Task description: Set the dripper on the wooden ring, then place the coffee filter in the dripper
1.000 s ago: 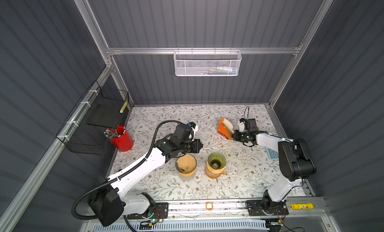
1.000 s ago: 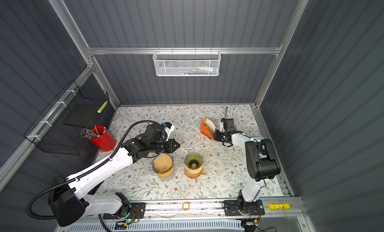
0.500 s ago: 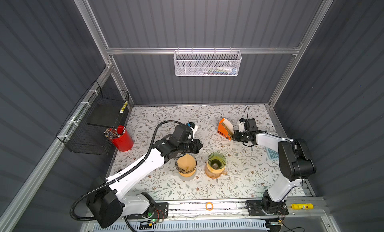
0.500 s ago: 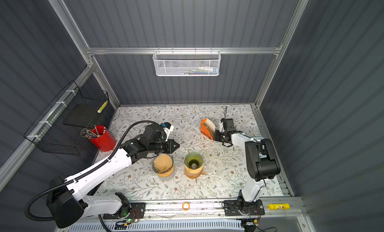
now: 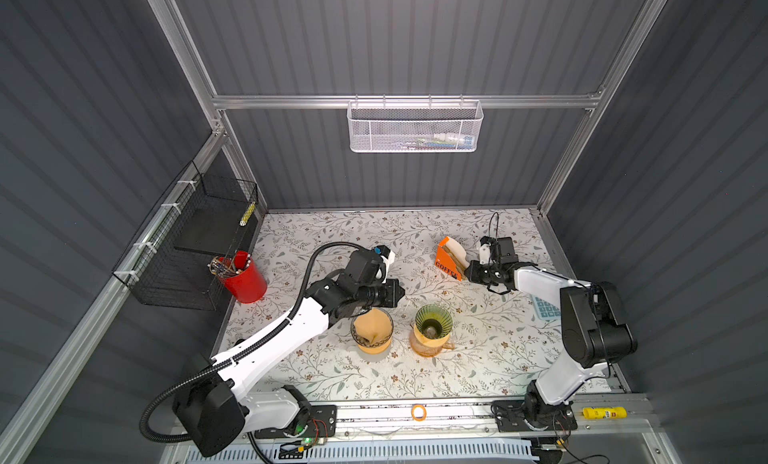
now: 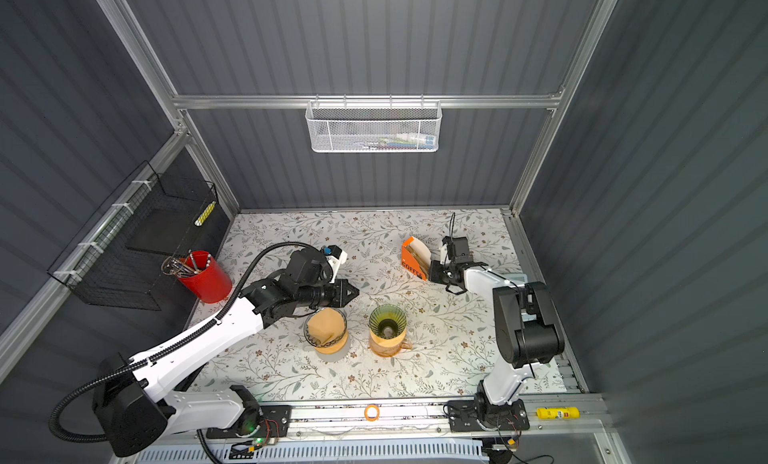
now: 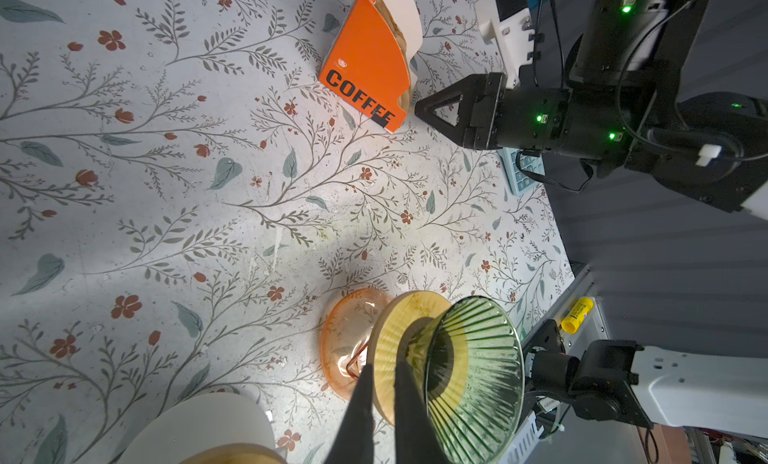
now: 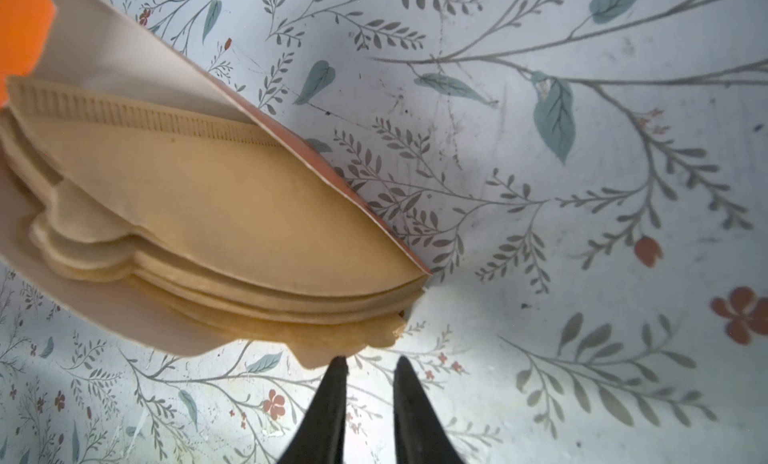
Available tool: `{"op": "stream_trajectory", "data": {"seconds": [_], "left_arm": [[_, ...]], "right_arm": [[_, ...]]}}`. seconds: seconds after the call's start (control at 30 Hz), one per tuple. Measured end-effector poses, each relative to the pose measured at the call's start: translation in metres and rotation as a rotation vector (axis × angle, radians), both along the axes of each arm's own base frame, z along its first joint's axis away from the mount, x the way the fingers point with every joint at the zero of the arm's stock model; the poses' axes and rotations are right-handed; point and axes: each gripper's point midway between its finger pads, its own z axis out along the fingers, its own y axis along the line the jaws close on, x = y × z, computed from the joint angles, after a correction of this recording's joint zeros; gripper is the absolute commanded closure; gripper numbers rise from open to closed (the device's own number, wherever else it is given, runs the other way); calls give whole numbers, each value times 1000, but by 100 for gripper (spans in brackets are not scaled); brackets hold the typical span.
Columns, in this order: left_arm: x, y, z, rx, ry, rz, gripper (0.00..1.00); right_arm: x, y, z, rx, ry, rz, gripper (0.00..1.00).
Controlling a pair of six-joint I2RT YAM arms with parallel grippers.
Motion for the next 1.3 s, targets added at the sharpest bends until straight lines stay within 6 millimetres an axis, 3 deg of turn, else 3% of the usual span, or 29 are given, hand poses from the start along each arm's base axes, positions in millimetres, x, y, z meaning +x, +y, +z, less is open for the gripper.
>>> {"op": "stream_trajectory", "data": {"seconds": [0.53, 0.9, 1.3], "left_arm": [[-1, 1, -1, -1, -1, 0, 86], [-1, 1, -1, -1, -1, 0, 87], [-1, 1, -1, -1, -1, 1, 87]], "right_arm": [[1, 0, -11, -5, 32, 1, 80], [9, 2, -8, -4, 22, 1, 80], [8, 4, -12, -10, 30, 17, 97]]}}
